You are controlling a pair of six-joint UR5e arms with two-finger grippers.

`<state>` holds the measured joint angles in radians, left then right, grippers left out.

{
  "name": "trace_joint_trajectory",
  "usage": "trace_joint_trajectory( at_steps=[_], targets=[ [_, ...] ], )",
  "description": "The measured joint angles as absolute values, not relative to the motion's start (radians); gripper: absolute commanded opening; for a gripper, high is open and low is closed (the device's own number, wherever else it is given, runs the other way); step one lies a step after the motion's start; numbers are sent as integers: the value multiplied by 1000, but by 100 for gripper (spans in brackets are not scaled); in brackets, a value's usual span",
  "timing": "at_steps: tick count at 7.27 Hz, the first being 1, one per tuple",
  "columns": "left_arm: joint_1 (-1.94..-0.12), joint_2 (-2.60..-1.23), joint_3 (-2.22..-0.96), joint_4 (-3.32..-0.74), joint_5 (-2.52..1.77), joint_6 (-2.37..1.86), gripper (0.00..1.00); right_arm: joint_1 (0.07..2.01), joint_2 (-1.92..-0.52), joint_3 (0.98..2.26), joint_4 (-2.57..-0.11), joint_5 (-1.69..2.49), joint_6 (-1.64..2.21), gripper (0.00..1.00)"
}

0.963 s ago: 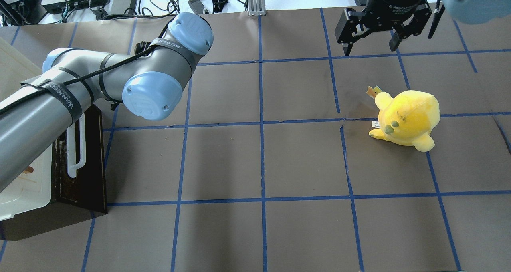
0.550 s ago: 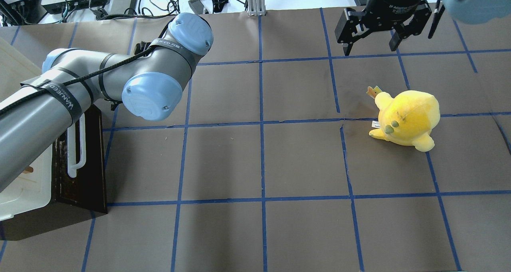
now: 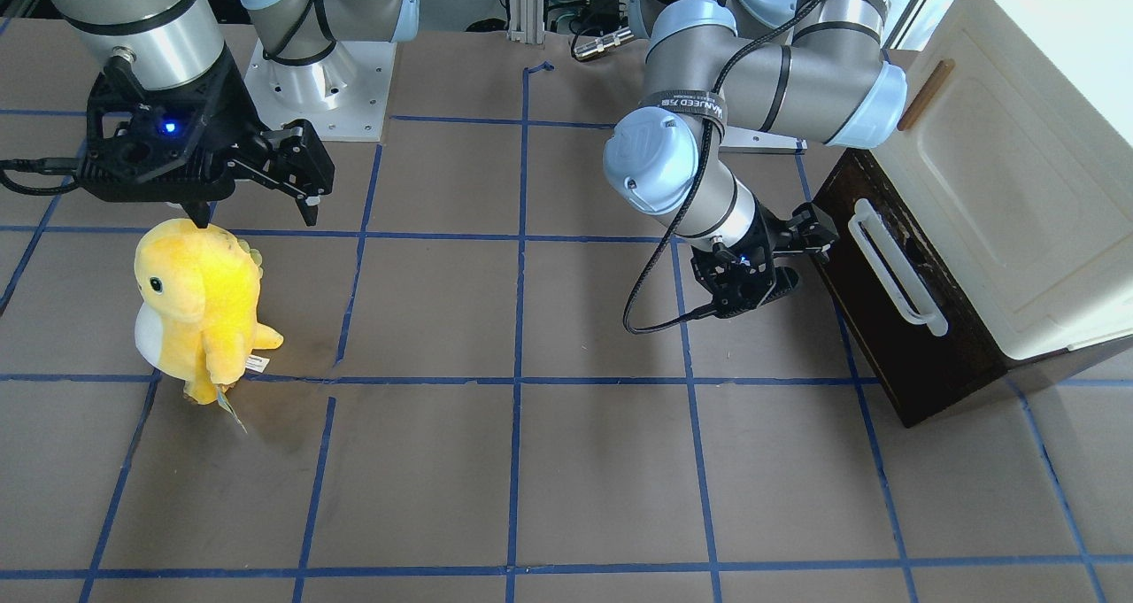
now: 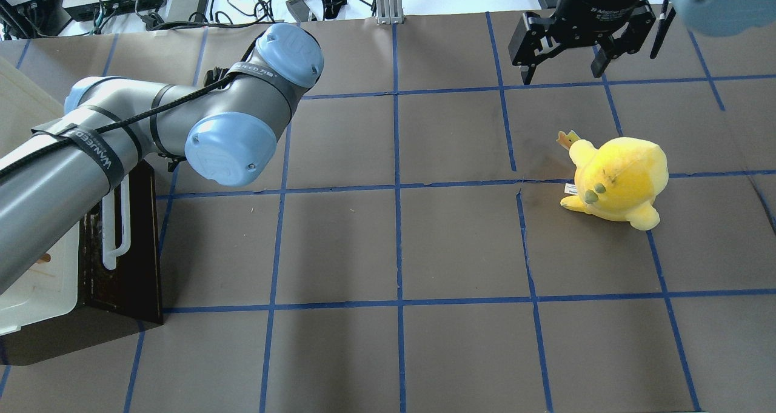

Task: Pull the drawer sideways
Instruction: 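Lower the open left gripper down around the white bar handle, then descend further and start closing the left gripper on the handle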

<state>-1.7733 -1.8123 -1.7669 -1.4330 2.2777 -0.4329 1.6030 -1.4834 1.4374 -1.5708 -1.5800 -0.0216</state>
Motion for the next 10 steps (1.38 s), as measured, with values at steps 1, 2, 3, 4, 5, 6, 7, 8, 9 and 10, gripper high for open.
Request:
trace_joint_trajectory(
  at_steps=[1, 2, 3, 4, 5, 6, 7, 8, 9, 10],
  targets=[
    [-1767, -1812, -1785, -1430, 2280, -435, 98, 1603, -1483, 1437, -1571, -1580, -21, 100],
    [-1753, -1817, -1797, -1424, 2283, -438, 88, 1603, -1483, 1437, -1571, -1580, -21, 100],
    [-1739, -1834, -1805, -1423, 2300, -442, 97, 1603, -1483, 1437, -1571, -1580, -21, 100],
    [-1732, -1856, -1817, -1427, 2361, -448, 100, 1603, -1483, 1437, -1571, -1580, -21, 100],
    [-1730, -1874, -1834, -1431, 2449, -457, 100, 1603, -1483, 1437, -1571, -1580, -22, 100],
    [-1729, -1887, -1846, -1438, 2518, -458, 100, 1603, -1483, 1437, -1571, -1580, -22, 100],
    [-1729, -1896, -1852, -1467, 2589, -457, 100, 1603, -1483, 1437, -1571, -1580, -21, 100],
    [-1729, -1904, -1855, -1511, 2660, -461, 100, 1603, -1483, 1437, -1571, -1580, -21, 100],
    [-1729, -1912, -1861, -1535, 2699, -465, 100, 1603, -1483, 1437, -1571, -1580, -21, 100],
    [-1728, -1918, -1872, -1547, 2719, -467, 100, 1603, -1483, 1437, -1571, -1580, -21, 100]
  ],
)
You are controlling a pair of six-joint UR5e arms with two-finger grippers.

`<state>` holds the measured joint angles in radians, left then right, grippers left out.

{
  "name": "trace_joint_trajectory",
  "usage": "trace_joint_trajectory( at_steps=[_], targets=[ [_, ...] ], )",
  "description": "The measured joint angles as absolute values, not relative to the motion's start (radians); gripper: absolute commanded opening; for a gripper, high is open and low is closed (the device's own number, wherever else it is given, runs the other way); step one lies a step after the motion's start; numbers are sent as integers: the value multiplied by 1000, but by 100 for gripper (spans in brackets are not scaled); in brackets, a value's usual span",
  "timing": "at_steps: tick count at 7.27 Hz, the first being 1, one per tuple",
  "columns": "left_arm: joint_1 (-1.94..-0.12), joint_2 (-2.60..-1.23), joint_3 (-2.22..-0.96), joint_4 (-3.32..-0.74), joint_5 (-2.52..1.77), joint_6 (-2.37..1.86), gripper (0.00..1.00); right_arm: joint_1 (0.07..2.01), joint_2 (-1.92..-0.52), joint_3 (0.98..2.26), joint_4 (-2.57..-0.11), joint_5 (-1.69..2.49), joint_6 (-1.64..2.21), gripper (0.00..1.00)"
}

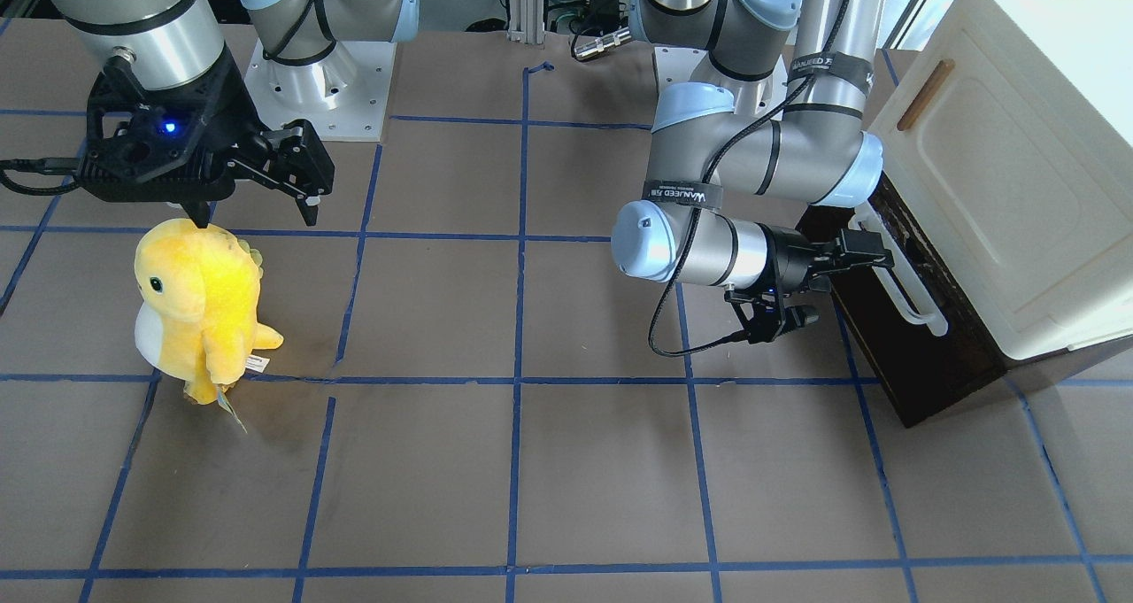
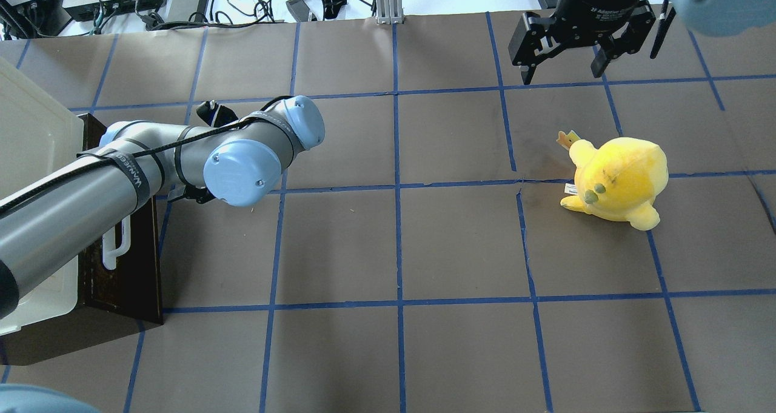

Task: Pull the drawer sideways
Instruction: 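Descend further and start closing the left gripper on the handle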

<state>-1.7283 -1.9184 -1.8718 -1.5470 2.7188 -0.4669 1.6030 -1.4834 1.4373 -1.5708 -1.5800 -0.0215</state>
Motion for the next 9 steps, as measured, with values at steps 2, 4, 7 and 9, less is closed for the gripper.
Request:
trace_joint_trajectory(
  at_steps=[2, 4, 7, 9],
  targets=[
    [-1719, -1930, -1890, -1554, 2731, -469, 100, 1603, -1483, 1437, -1571, -1580, -21, 100],
    [-1679, -1934, -1918, -1557, 2734, -477, 100, 1603, -1483, 1437, -1571, -1580, -22, 100],
    [-1663, -1937, -1943, -1558, 2745, -523, 100, 1603, -1483, 1437, -1571, -1580, -22, 100],
    [-1658, -1937, -1952, -1559, 2764, -528, 94, 1603, -1483, 1437, -1571, -1580, -21, 100]
  ],
)
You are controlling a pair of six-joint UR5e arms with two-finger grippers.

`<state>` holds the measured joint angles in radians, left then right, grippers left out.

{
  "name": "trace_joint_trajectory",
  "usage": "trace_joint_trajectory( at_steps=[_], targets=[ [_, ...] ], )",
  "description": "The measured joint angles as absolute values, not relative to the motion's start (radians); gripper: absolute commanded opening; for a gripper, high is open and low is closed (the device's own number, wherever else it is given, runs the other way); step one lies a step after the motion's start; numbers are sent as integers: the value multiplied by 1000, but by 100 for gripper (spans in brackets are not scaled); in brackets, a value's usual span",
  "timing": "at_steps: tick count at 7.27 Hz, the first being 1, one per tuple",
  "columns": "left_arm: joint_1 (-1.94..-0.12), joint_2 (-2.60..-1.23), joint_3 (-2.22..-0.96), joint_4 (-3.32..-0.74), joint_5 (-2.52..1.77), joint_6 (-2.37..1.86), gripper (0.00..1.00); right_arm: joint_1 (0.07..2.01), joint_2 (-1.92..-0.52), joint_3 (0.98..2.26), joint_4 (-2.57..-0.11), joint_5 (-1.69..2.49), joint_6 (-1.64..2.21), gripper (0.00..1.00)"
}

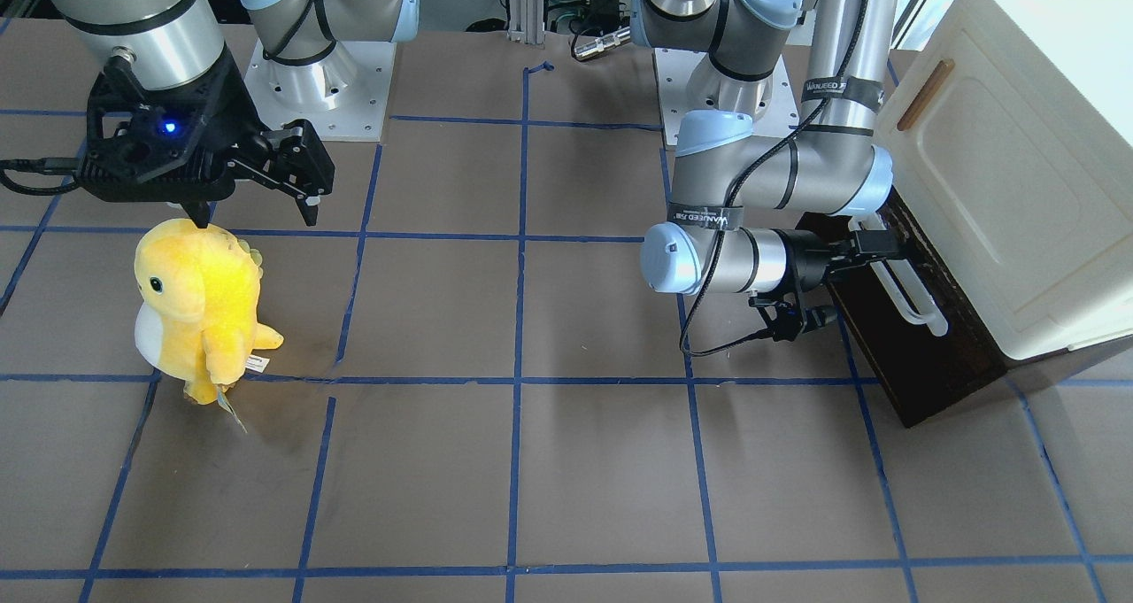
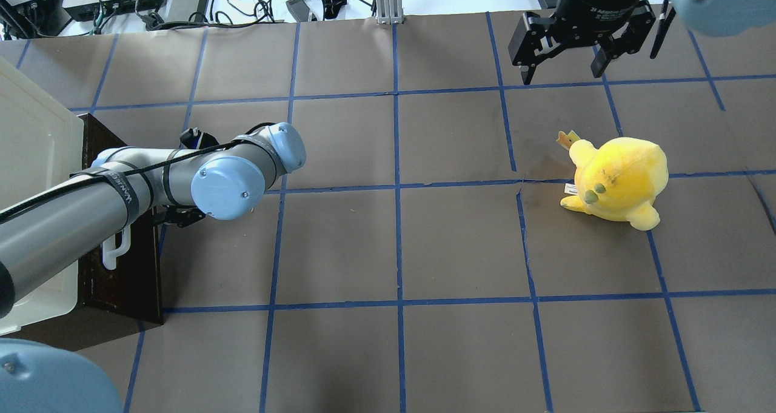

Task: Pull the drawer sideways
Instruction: 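Descend further and start closing the left gripper on the handle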

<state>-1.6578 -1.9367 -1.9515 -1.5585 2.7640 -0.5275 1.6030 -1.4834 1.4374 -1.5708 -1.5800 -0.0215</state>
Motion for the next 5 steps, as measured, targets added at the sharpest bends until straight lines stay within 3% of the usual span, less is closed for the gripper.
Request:
trace_joint_trajectory(
  at_steps=[3, 5],
  targets=[
    [-1655, -1938, -1953, -1559, 2783, -532, 80, 1603, -1483, 1437, -1571, -1580, -21, 100],
    [-1655, -1939, -1953, -1559, 2785, -532, 78, 1603, -1483, 1437, -1571, -1580, -22, 100]
  ],
)
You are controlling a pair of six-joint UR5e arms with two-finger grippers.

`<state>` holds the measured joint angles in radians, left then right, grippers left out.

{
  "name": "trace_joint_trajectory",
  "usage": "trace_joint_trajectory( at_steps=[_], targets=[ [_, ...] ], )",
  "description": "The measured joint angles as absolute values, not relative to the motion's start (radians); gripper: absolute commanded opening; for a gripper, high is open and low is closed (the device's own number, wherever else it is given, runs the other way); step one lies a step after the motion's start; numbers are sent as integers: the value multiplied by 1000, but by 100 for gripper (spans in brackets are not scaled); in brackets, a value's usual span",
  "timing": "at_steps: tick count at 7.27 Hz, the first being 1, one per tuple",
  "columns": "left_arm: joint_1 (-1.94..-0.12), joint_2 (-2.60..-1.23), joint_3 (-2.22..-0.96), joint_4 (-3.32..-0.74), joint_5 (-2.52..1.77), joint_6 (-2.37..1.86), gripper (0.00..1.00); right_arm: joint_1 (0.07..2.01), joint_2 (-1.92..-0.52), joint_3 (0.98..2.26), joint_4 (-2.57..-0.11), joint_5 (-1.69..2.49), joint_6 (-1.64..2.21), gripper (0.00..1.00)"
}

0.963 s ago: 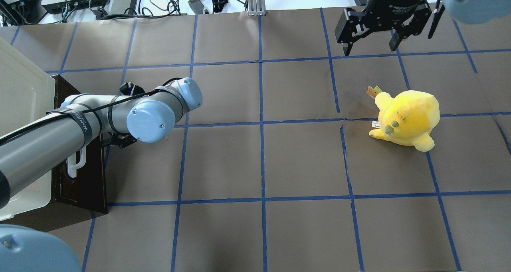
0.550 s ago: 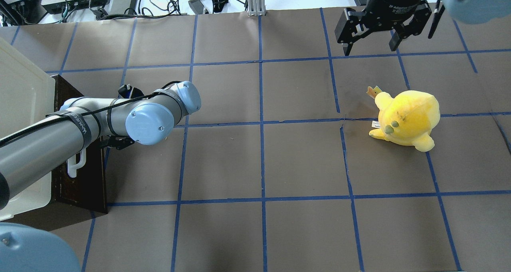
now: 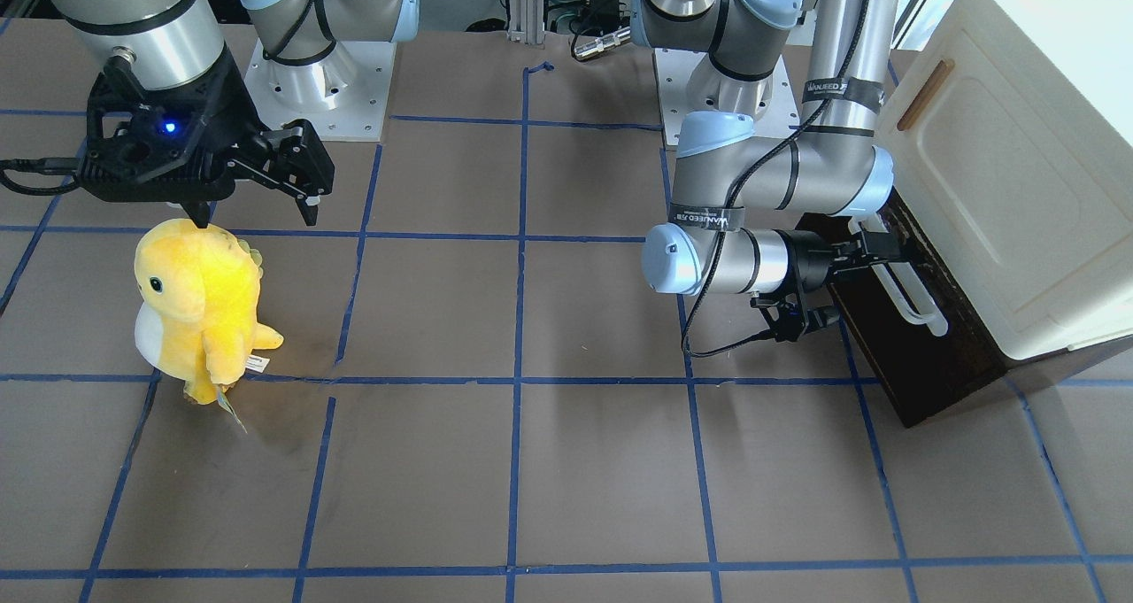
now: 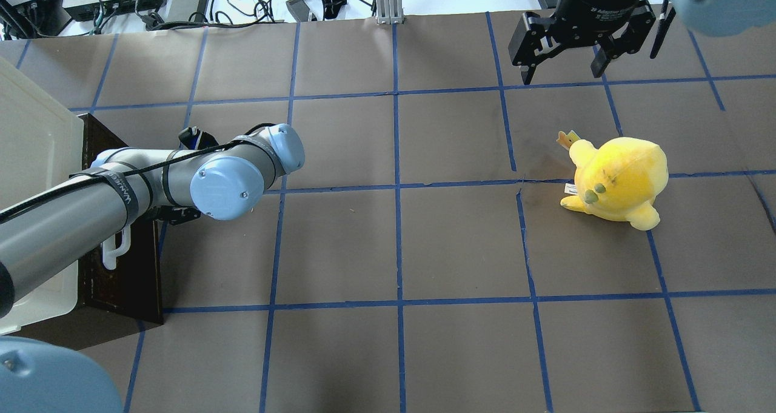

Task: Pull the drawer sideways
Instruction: 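Descend further and start closing the left gripper on the handle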

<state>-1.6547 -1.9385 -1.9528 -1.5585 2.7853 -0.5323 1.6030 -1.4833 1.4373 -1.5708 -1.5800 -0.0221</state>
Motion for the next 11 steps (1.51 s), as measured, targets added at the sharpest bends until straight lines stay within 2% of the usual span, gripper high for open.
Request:
trace_joint_trajectory(
  at_steps=[10, 11],
  targets=[
    [-1628, -1947, -1948, -1557, 2785, -526, 75, 1603, -1483, 1437, -1571, -1580, -21, 100],
    [-1628, -1947, -1950, -1557, 2785, -529, 70, 1603, -1483, 1437, -1571, -1580, -21, 100]
  ],
)
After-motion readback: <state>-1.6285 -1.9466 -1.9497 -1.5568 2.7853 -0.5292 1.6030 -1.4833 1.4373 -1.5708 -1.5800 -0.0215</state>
